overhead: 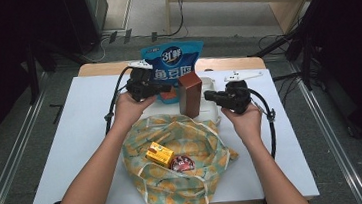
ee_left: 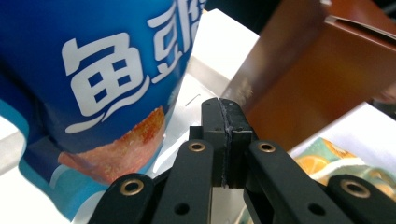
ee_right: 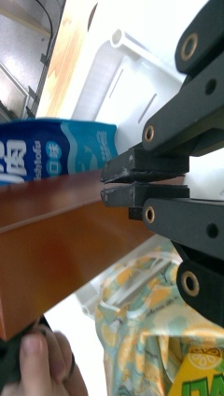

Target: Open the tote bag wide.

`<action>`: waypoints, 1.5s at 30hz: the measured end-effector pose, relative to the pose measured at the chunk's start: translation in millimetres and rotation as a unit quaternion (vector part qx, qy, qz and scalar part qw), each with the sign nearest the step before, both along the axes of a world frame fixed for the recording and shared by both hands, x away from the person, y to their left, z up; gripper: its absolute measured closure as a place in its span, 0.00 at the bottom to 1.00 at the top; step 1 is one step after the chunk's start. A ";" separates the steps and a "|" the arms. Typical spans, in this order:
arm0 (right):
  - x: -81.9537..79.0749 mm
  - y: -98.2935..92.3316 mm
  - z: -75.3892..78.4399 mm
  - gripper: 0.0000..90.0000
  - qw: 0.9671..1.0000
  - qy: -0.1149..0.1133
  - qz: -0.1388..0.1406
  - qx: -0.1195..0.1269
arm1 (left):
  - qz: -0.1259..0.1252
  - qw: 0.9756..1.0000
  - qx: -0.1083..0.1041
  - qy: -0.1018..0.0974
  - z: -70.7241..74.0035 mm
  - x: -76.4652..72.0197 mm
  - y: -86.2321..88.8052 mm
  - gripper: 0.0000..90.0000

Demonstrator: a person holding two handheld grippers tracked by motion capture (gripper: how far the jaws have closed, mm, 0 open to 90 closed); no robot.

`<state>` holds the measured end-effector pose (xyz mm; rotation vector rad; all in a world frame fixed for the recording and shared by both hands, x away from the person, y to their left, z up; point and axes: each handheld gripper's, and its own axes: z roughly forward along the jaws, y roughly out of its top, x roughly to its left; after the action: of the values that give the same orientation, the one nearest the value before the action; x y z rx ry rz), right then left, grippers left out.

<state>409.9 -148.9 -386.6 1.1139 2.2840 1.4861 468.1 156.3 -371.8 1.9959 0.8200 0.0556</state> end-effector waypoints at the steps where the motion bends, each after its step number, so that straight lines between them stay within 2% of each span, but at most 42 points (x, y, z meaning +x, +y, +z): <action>1: -0.7 1.5 -0.4 0.97 1.000 0.000 0.004 0.000 | -0.001 1.000 0.006 0.007 -0.5 2.0 -3.3 1.00; 2: -1.4 3.2 -0.9 0.97 1.000 0.003 0.005 -0.002 | -0.003 1.000 0.009 0.002 -0.2 3.0 -6.7 1.00; 5: -0.6 6.3 -2.5 0.97 1.000 0.004 0.006 -0.005 | -0.007 1.000 0.002 0.000 1.8 5.2 -14.3 1.00; 10: 3.3 9.4 -5.3 0.97 1.000 0.011 0.006 -0.006 | -0.017 1.000 -0.001 0.011 -4.3 5.1 -19.0 1.00; 11: 4.8 10.5 -5.8 0.97 1.000 0.012 0.005 -0.009 | -0.016 1.000 0.002 0.008 -4.2 4.4 -19.6 1.00; 16: 11.5 11.7 -6.8 0.97 1.000 0.014 0.001 -0.009 | -0.035 0.999 0.003 0.002 -0.8 -3.9 -26.0 1.00; 20: 17.7 12.9 -7.3 0.98 1.000 0.015 -0.007 -0.012 | -0.034 0.999 -0.001 -0.001 1.1 -10.5 -26.4 1.00; 22: 21.9 12.1 -8.2 0.98 1.000 0.020 -0.005 -0.005 | -0.037 0.999 -0.008 -0.001 -0.3 -14.5 -25.6 1.00; 28: 31.4 14.1 -9.1 0.97 1.000 0.020 -0.005 -0.011 | -0.042 0.999 -0.008 -0.003 -4.1 -24.4 -25.8 1.00; 31: 33.9 15.6 -8.6 0.97 1.000 0.022 -0.003 -0.015 | -0.041 0.999 -0.009 0.004 -6.7 -24.8 -22.9 0.99; 39: 30.0 9.5 0.9 0.94 1.000 0.017 -0.014 -0.013 | -0.036 0.999 -0.014 0.012 -3.9 -25.6 -13.0 0.96; 42: 25.7 2.4 12.0 0.92 1.000 0.022 -0.017 -0.002 | -0.033 0.999 -0.015 0.015 1.5 -28.0 -6.6 0.94; 45: 20.9 -0.1 25.3 0.90 1.000 0.018 -0.019 -0.017 | -0.030 0.999 -0.021 0.028 5.1 -30.1 0.5 0.87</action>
<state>430.8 -149.0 -361.3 1.1754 2.2902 1.4187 438.0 156.8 -366.7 1.9887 0.7897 -0.0509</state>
